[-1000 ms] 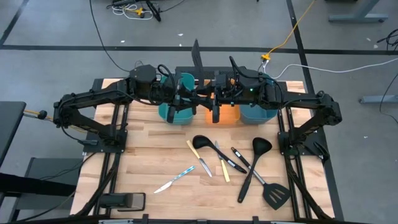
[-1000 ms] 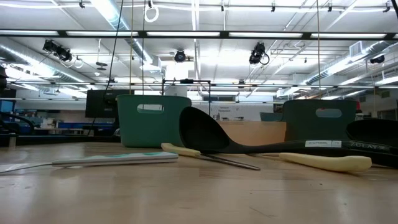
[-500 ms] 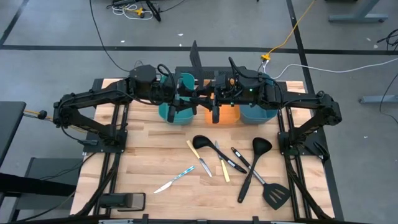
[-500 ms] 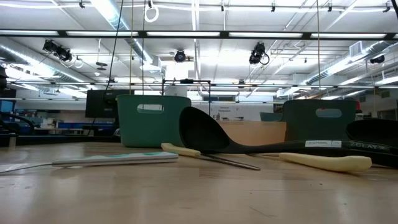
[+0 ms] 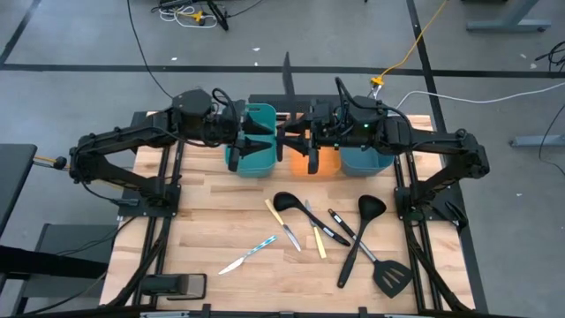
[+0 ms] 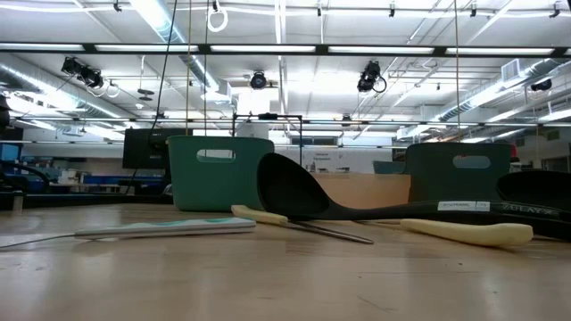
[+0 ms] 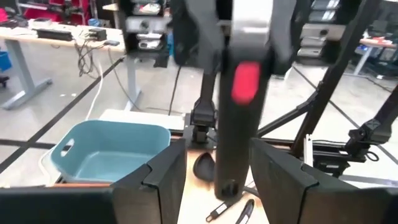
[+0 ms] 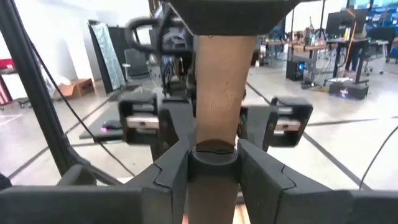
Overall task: Pick & Place Kitchen Items
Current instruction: Put the left black spatula into the blue bin
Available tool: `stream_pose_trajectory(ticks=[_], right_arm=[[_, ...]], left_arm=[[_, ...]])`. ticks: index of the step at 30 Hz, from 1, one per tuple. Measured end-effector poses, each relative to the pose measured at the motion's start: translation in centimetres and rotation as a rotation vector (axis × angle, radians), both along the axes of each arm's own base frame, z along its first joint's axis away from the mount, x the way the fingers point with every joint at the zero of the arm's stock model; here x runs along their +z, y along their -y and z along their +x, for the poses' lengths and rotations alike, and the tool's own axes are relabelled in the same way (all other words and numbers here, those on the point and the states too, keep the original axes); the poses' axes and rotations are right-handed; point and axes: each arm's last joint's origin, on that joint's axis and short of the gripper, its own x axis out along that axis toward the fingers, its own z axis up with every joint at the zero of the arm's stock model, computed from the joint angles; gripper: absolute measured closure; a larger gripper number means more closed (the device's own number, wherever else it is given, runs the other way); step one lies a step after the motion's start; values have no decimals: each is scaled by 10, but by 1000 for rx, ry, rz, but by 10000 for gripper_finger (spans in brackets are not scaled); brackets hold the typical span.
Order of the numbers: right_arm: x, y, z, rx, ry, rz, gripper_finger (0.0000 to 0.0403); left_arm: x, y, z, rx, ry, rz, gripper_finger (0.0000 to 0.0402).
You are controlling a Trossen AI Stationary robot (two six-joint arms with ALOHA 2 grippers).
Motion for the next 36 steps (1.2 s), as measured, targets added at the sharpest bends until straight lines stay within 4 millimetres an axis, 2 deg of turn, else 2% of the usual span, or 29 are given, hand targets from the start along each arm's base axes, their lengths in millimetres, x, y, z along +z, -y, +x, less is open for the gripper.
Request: stream_pose_trajectory(ticks=[7,19,36], right_arm=[[7,0,-11,-9,6,-16,282],[18,2,-33,-46,-3,-17,282],[5,20,-37,-101,-133,21,281]], left_arm=[[8,1,-15,31,18,2,221],[11,1,-19,49,38,2,221],[17,2,-31,77,62,-13,221]])
